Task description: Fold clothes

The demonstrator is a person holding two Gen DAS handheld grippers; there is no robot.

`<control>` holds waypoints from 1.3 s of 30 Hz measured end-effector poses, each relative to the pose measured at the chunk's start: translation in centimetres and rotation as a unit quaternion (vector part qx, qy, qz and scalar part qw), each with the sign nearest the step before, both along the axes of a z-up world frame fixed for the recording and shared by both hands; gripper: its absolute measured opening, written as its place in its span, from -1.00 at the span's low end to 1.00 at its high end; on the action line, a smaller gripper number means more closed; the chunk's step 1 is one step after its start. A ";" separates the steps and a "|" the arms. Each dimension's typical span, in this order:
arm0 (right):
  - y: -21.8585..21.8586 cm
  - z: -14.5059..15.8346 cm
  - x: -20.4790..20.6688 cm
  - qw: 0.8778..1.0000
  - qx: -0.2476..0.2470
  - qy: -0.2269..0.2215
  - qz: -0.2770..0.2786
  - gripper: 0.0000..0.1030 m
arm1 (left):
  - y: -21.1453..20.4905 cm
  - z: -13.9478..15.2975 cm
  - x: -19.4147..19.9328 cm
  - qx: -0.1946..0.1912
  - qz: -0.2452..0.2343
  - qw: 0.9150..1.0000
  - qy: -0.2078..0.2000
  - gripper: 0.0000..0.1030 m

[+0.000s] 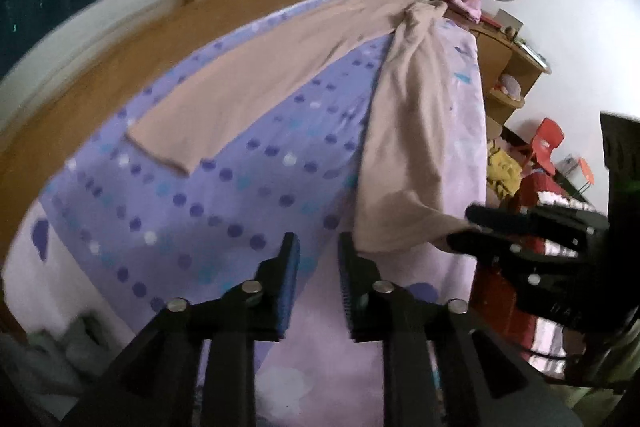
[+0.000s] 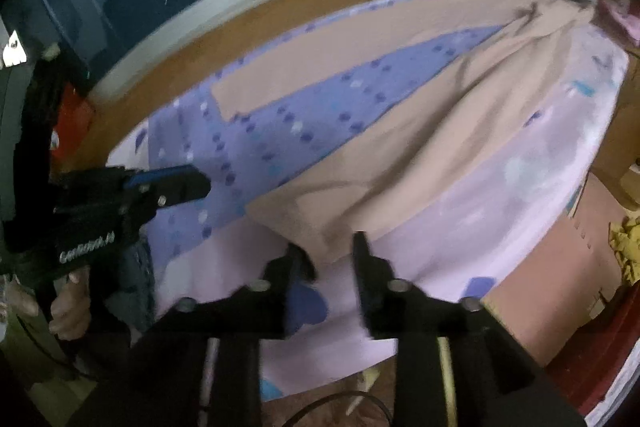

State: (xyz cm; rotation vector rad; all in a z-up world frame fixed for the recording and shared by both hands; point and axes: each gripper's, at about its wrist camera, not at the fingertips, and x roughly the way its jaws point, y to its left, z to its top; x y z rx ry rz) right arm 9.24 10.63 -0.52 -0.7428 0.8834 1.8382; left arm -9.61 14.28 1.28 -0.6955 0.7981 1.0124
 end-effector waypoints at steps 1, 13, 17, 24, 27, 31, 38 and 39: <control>0.1 0.5 0.8 1.000 0.006 0.004 -0.006 -0.25 | -0.2 0.4 0.7 0.007 -0.001 1.000 0.003 -0.59; 3.5 2.3 12.3 0.998 0.040 0.015 -0.043 -0.24 | 0.1 0.7 11.0 -0.009 0.011 1.000 -0.001 -0.58; 4.2 2.7 17.3 0.998 0.054 0.005 -0.040 -0.24 | 1.5 0.7 16.8 -0.008 0.015 1.000 -0.013 -0.58; 6.8 2.4 26.2 0.998 0.058 -0.009 -0.021 -0.24 | 4.2 0.7 26.2 -0.015 0.032 0.999 -0.034 -0.58; 8.2 2.4 28.9 0.998 0.057 -0.022 -0.023 -0.24 | 5.2 0.3 29.0 -0.030 0.030 0.999 -0.024 -0.58; 10.3 2.7 31.8 0.998 0.064 -0.014 -0.023 -0.24 | 7.2 0.6 32.3 -0.022 0.035 0.999 -0.002 -0.58; 16.2 2.2 35.4 0.998 0.055 -0.008 -0.013 -0.24 | 12.6 -0.7 35.5 -0.025 0.050 0.998 -0.008 -0.58; 17.1 2.2 35.9 0.998 0.058 -0.011 -0.008 -0.24 | 13.3 -1.0 35.8 -0.024 0.050 0.998 -0.006 -0.58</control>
